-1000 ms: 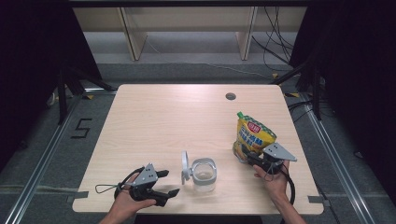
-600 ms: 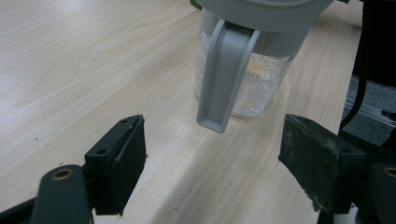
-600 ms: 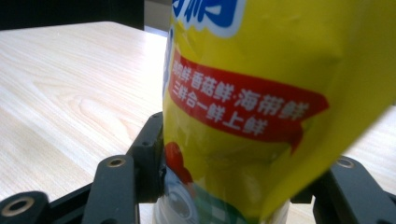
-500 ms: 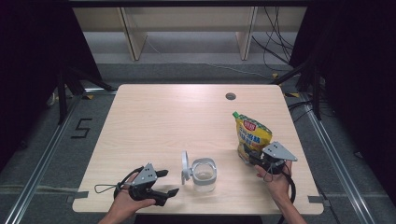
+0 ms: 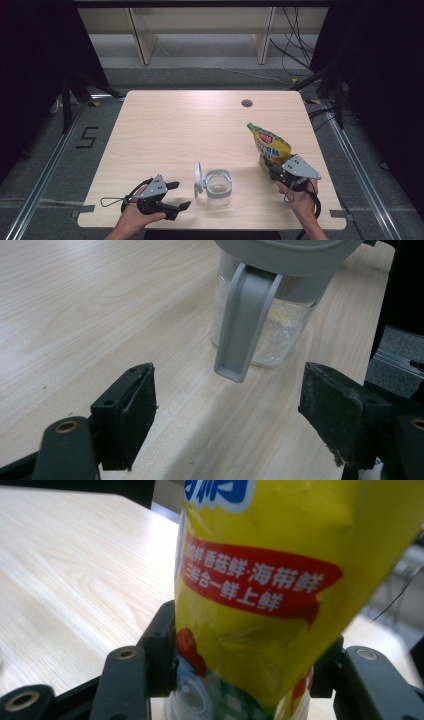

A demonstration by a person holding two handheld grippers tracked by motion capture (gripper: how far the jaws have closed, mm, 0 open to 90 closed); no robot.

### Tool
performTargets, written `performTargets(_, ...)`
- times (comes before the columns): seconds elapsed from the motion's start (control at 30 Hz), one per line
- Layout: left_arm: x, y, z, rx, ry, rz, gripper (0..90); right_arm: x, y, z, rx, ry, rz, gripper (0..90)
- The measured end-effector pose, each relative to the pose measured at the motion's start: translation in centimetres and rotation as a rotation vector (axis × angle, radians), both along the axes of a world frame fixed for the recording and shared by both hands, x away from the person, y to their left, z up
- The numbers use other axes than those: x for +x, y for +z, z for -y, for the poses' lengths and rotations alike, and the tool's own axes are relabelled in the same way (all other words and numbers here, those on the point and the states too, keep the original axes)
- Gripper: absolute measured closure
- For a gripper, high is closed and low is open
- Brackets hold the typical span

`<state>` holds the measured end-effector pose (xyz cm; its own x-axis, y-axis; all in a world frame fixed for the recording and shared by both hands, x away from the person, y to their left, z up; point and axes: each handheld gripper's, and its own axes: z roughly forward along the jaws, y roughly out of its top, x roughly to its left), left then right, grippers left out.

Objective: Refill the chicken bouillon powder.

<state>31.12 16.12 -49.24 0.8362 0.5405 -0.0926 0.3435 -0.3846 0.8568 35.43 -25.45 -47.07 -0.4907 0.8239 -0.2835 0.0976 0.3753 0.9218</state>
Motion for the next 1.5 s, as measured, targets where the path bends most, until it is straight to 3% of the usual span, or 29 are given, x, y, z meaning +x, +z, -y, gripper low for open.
performTargets(0.1,-0.1,0.0,0.0,-0.008,0.016,-0.010,22.1,-1.0,0.8,-0.3,-0.077,0.012,0.048,46.2)
performTargets(0.13,0.2,0.0,-0.2,0.006,-0.004,0.009,22.1,-1.3,1.0,-0.4,-0.110,0.021,0.067,46.2)
performTargets(0.17,0.1,-0.1,0.0,-0.017,0.003,-0.002,22.1,-1.7,1.2,-0.6,-0.137,0.014,0.084,46.2)
performTargets(0.33,0.1,0.0,0.0,-0.006,0.000,-0.001,22.1,-4.0,2.0,-1.3,-0.266,0.038,0.156,46.2)
performTargets(0.4,0.0,0.0,0.0,-0.006,0.013,-0.011,22.1,-4.6,2.2,-1.6,-0.278,0.048,0.162,46.2)
performTargets(0.47,0.1,0.0,0.0,0.001,0.004,0.001,22.1,-5.3,2.4,-1.8,-0.323,0.059,0.189,46.2)
performTargets(0.57,0.1,0.0,-0.1,0.001,0.005,0.001,22.1,-6.2,2.6,-2.5,-0.427,0.059,0.243,46.3)
performTargets(0.63,0.1,0.0,-0.1,-0.002,0.000,0.001,22.1,-6.8,2.7,-2.7,-0.433,0.076,0.243,46.3)
performTargets(0.73,0.1,0.0,-0.1,-0.010,0.001,0.001,22.1,-7.5,2.7,-3.2,-0.563,0.073,0.302,46.3)
performTargets(0.8,0.1,0.0,-0.1,-0.005,0.003,0.000,22.1,-8.0,2.5,-3.4,-0.596,0.065,0.305,46.3)
performTargets(0.87,0.2,0.0,-0.2,0.003,0.003,0.004,22.1,-8.4,2.4,-3.6,-0.624,0.068,0.317,46.3)
performTargets(0.93,0.2,0.0,-0.2,0.003,0.003,0.004,22.0,-8.5,2.4,-3.8,-0.700,0.086,0.363,46.3)
performTargets(0.97,0.2,0.0,-0.2,0.005,0.006,0.005,22.1,-8.6,2.2,-3.9,-0.694,0.082,0.359,46.3)
performTargets(1.07,0.2,-0.1,-0.2,0.003,0.005,0.003,22.0,-9.1,1.9,-4.6,-0.778,0.102,0.386,46.3)
performTargets(1.13,0.0,-0.1,-0.1,-0.005,0.021,-0.011,22.0,-9.3,1.6,-4.8,-0.765,0.107,0.367,46.4)
performTargets(1.17,0.1,-0.1,-0.1,-0.007,0.017,-0.016,22.0,-9.3,1.6,-4.9,-0.787,0.116,0.376,46.4)
performTargets(1.2,0.0,-0.1,-0.1,-0.012,0.018,-0.016,22.0,-9.4,1.8,-5.1,-0.861,0.119,0.402,46.4)
performTargets(1.23,0.0,-0.1,-0.1,-0.012,0.017,-0.016,21.9,-9.4,1.6,-5.2,-0.892,0.124,0.400,46.5)
performTargets(1.27,0.1,-0.1,-0.1,-0.008,0.018,-0.015,22.0,-9.6,1.2,-5.2,-0.865,0.113,0.384,46.5)
performTargets(1.37,0.0,-0.1,-0.1,-0.003,0.020,-0.012,22.0,-9.9,0.8,-5.7,-0.893,0.114,0.389,46.6)
performTargets(1.4,0.0,-0.1,-0.1,-0.011,0.018,-0.015,22.0,-10.0,0.7,-5.8,-0.919,0.112,0.409,46.6)
performTargets(1.47,0.0,-0.1,-0.1,-0.013,0.018,-0.014,21.9,-9.8,1.4,-6.2,-1.056,0.156,0.507,46.6)
performTargets(1.5,0.1,-0.1,-0.1,-0.011,0.018,-0.015,21.9,-10.0,1.1,-6.2,-1.039,0.141,0.498,46.6)
